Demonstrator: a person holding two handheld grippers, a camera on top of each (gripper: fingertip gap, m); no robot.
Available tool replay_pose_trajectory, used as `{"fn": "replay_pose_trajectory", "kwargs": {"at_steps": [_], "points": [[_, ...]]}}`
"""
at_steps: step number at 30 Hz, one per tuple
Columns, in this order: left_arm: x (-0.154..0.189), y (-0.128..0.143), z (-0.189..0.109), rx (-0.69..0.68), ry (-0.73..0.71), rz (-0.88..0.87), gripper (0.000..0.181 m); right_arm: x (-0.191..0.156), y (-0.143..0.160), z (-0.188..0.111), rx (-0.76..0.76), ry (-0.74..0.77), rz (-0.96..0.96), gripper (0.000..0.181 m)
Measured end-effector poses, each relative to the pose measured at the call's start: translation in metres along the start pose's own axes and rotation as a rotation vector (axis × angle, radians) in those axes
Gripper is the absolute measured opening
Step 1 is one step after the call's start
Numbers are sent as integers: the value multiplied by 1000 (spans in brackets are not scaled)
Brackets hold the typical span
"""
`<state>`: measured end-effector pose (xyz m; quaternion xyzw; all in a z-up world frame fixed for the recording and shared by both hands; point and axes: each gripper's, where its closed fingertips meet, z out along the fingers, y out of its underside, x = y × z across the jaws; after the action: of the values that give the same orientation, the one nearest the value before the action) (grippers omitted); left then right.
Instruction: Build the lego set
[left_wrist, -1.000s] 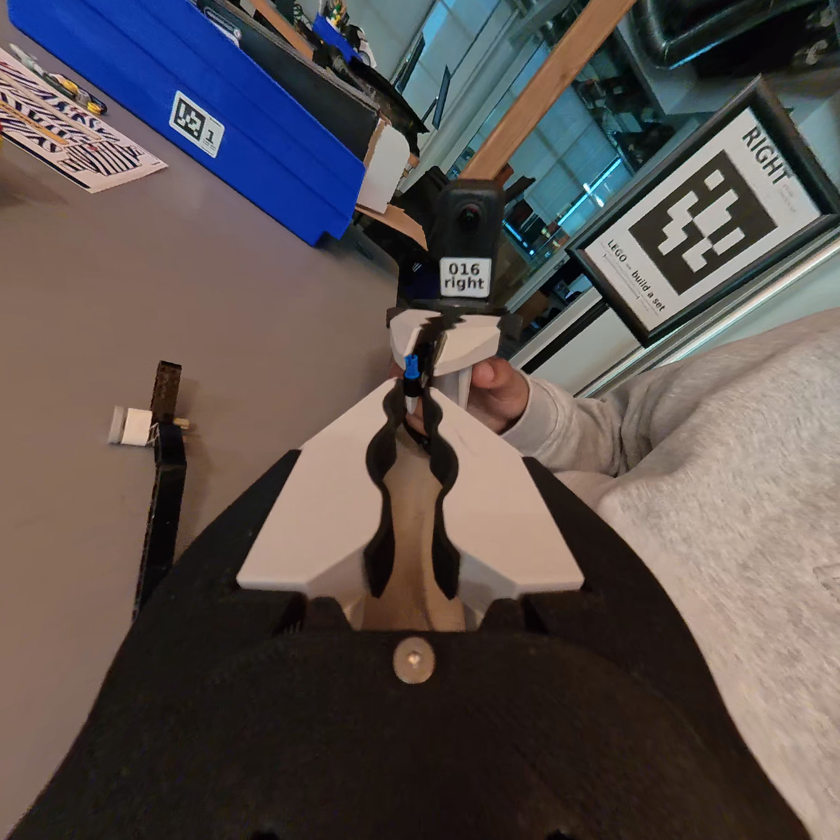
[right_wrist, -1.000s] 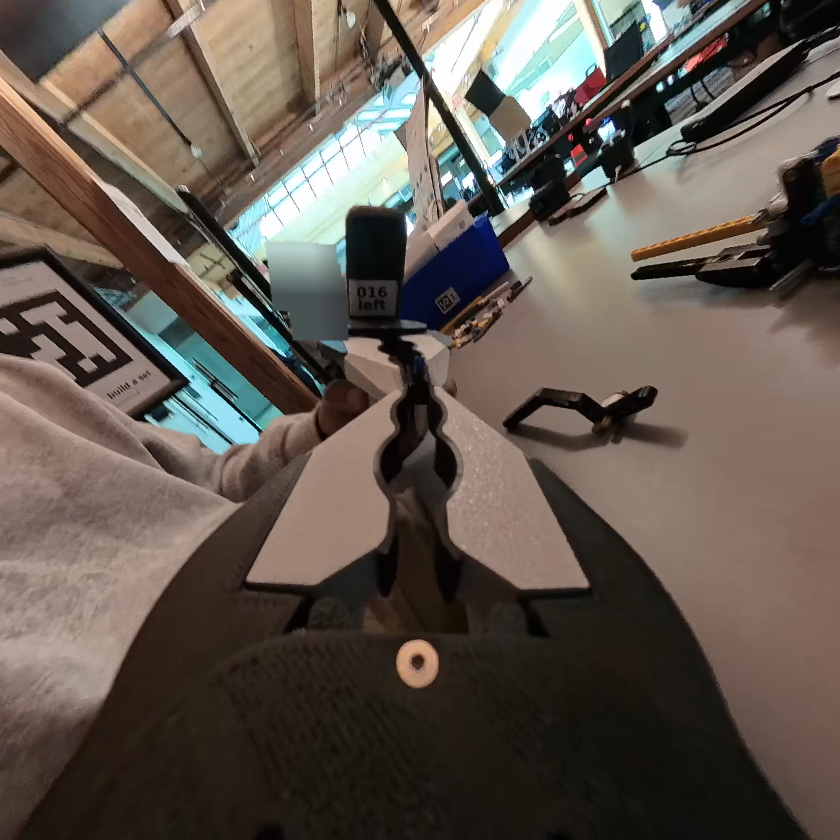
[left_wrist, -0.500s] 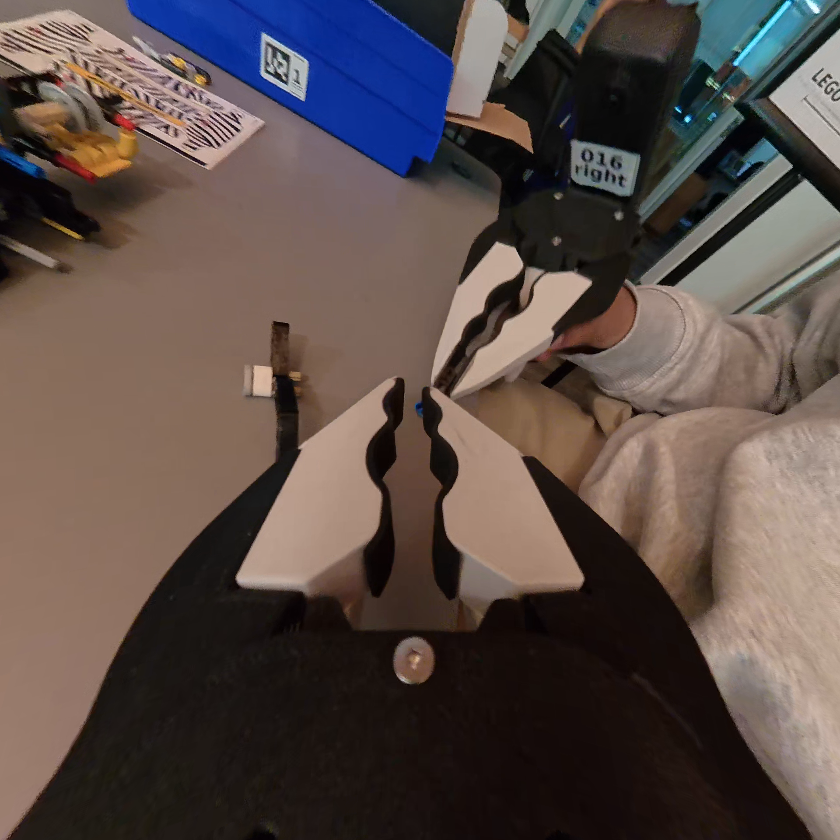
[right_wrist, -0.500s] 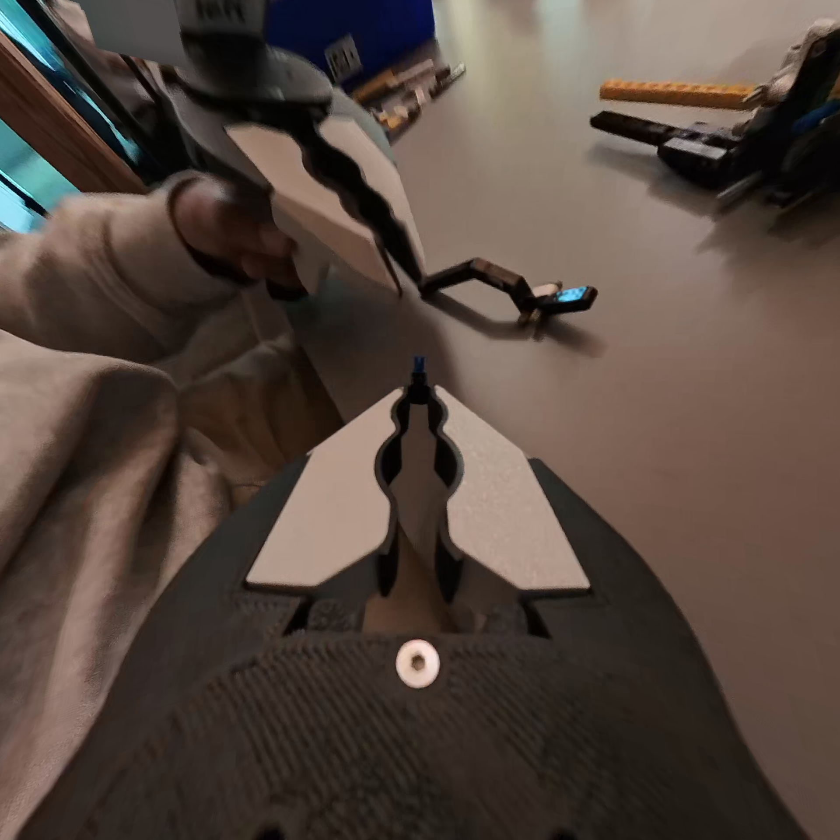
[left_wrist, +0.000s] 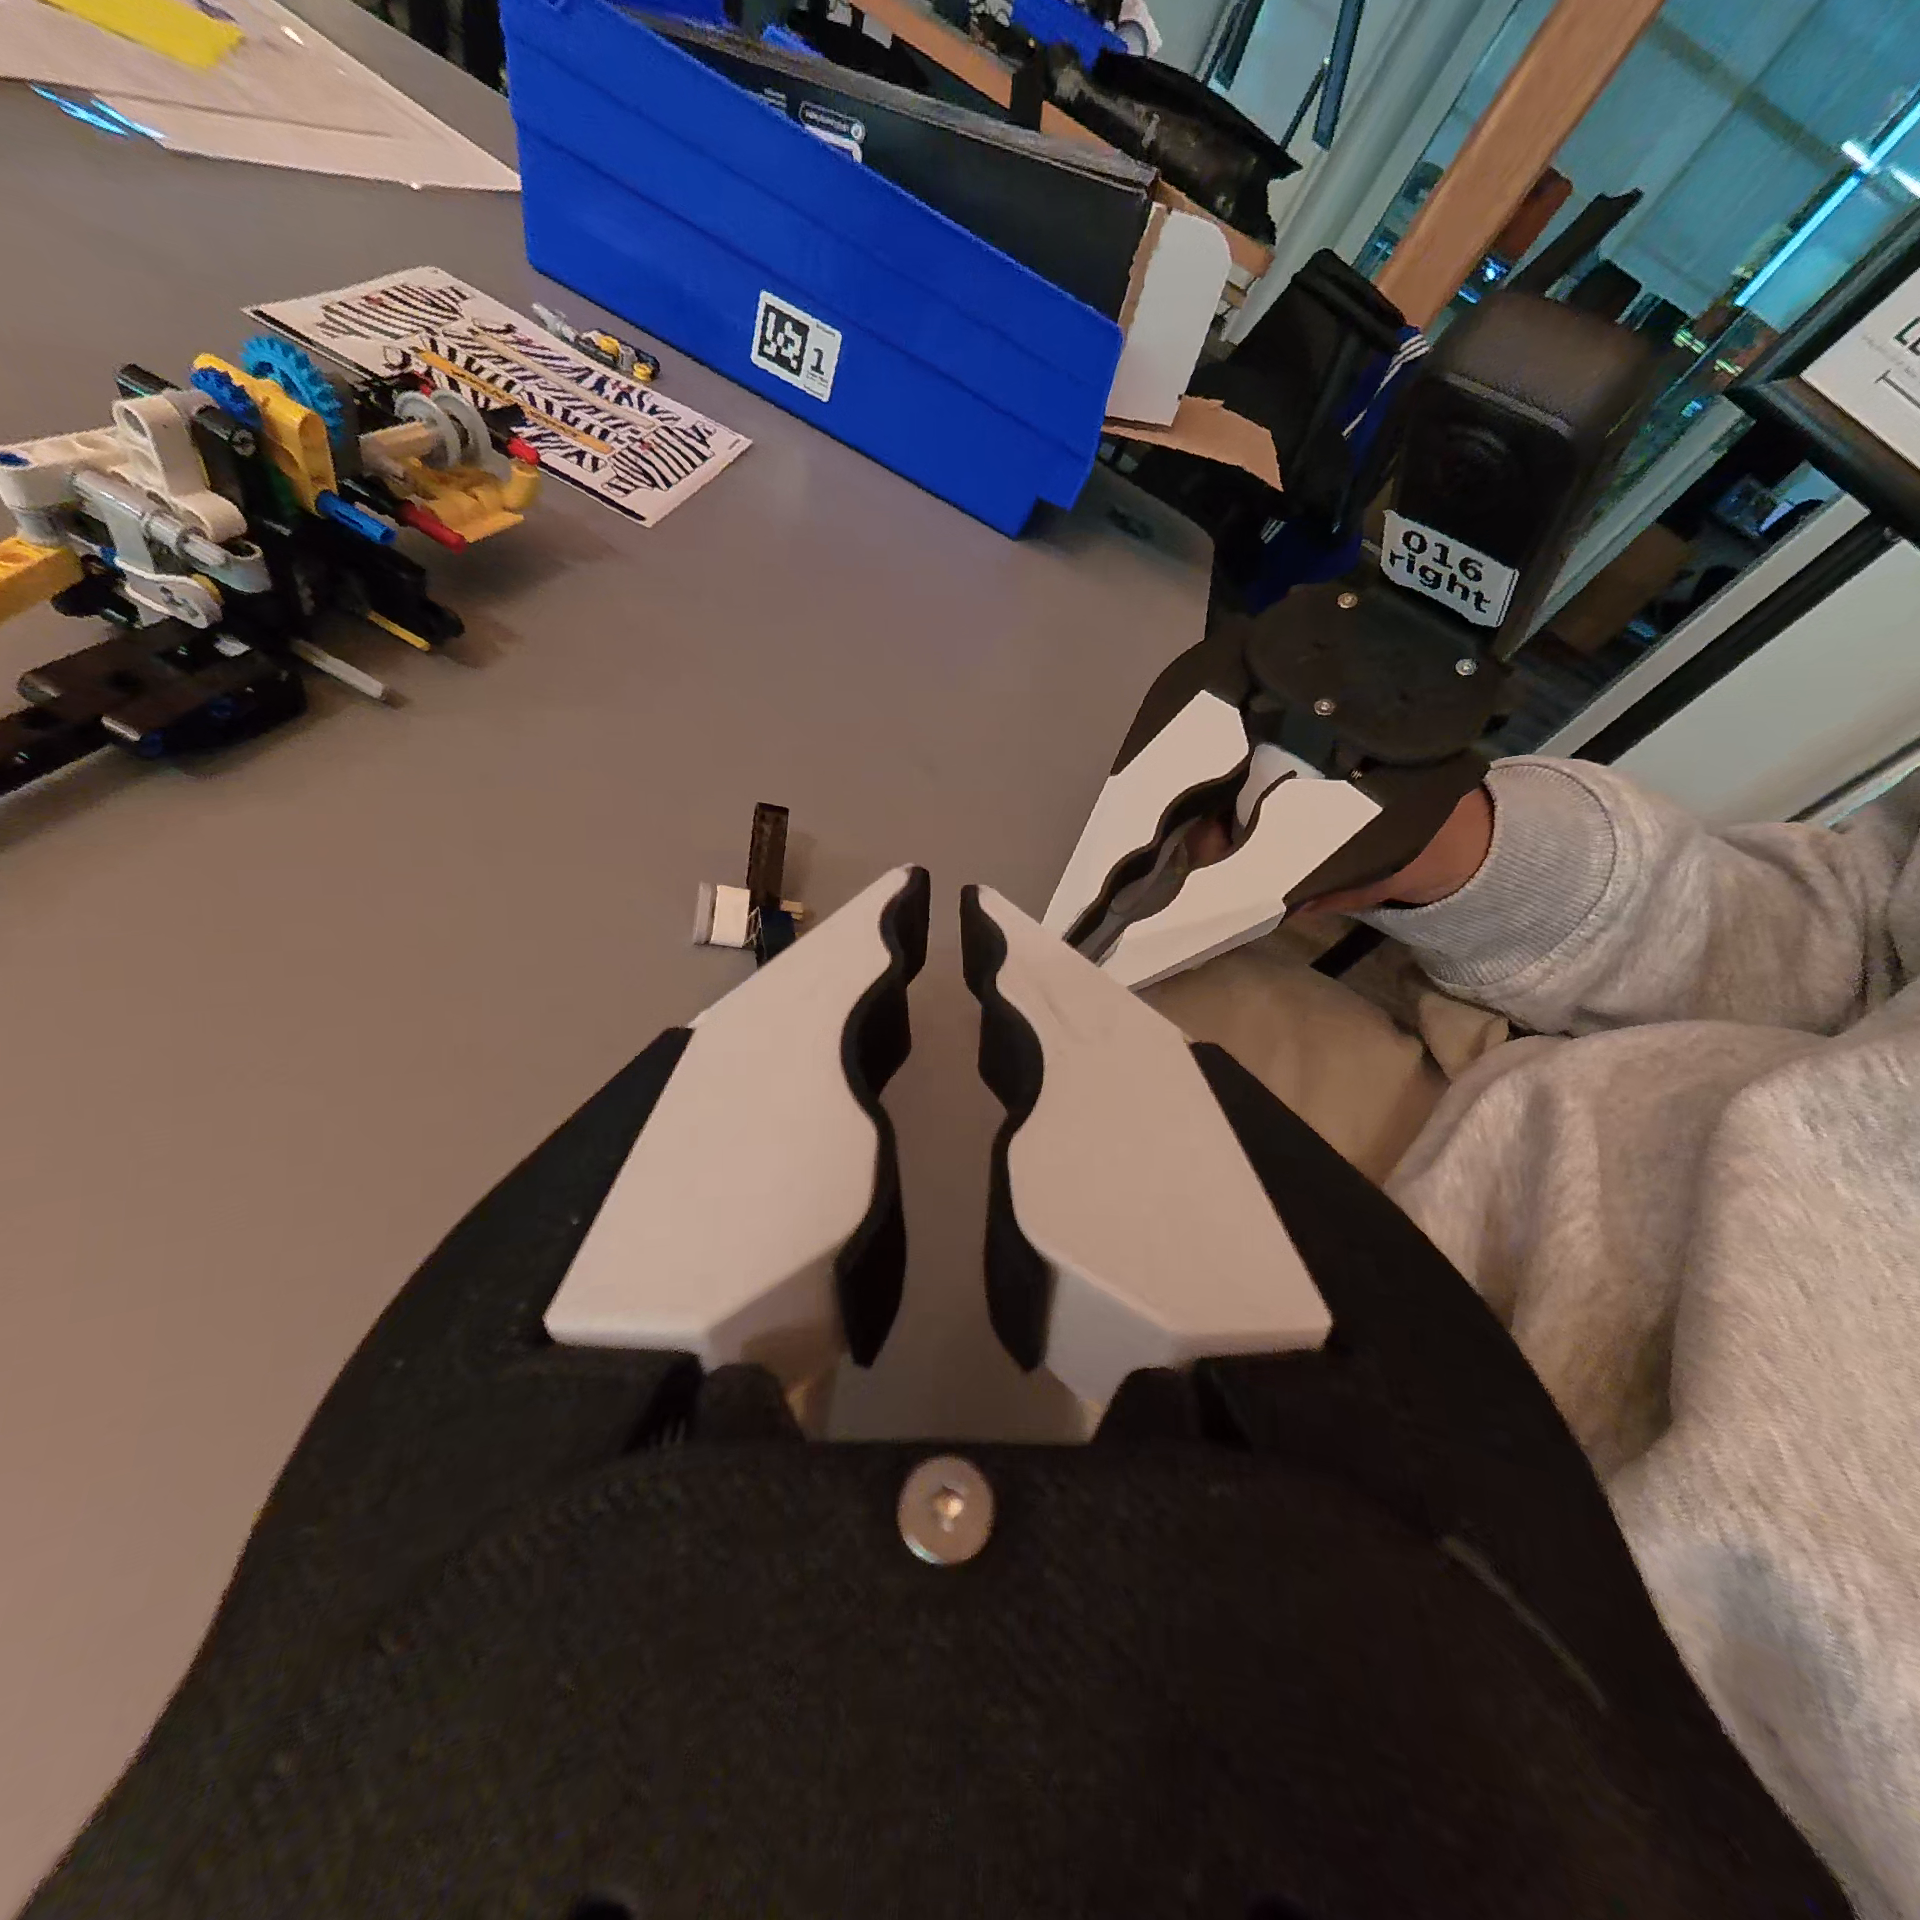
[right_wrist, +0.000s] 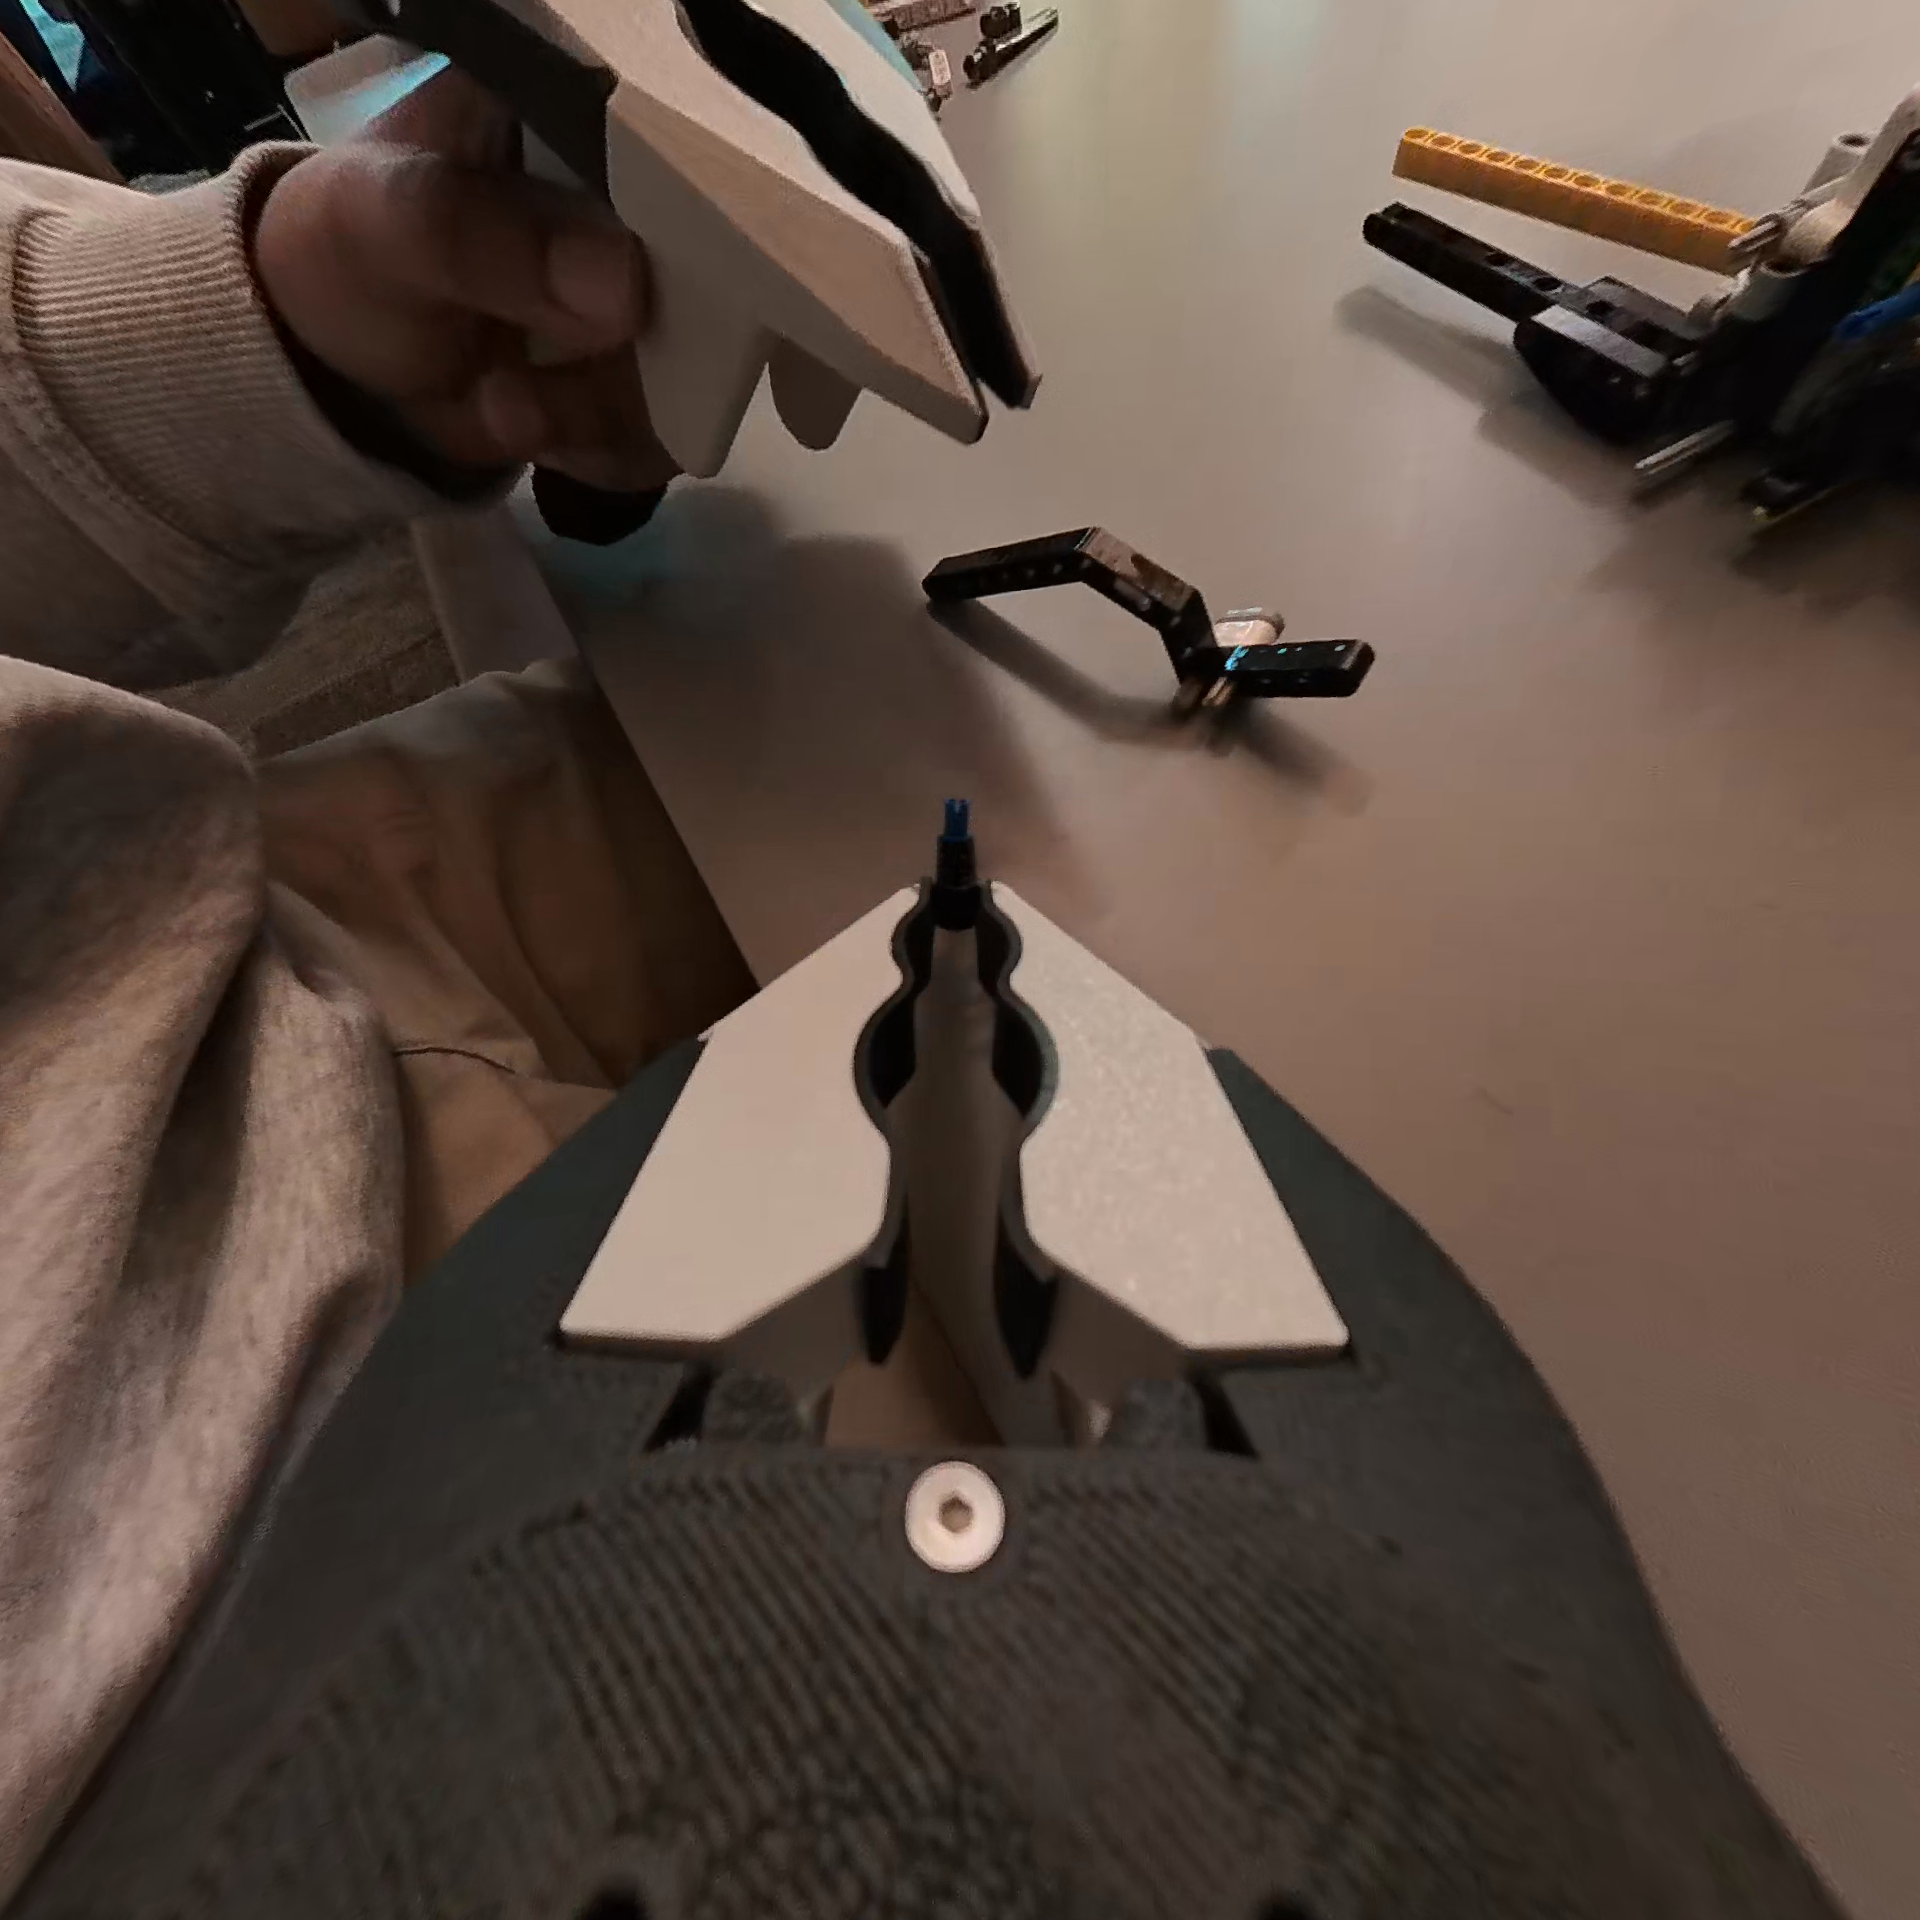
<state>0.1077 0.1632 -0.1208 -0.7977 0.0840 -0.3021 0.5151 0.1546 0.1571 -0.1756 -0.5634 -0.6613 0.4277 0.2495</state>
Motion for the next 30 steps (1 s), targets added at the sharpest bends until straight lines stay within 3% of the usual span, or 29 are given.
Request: {"fn": "replay_pose_trajectory", "kwargs": {"at_steps": [9, 15, 21, 30], "points": [[-11, 0, -2, 0, -59, 5, 10, 0, 0, -1, 6, -2, -3, 9], [-28, 13, 1, -74, -159, -3, 21, -1, -2, -3, 16, -23, 19, 15], [-35, 27, 6, -147, -177, -103, 26, 7, -19, -15, 132, -33, 106, 18], [-34, 41, 14, -250, -246, -44, 8, 18, -35, -31, 257, -23, 183, 20]]}}
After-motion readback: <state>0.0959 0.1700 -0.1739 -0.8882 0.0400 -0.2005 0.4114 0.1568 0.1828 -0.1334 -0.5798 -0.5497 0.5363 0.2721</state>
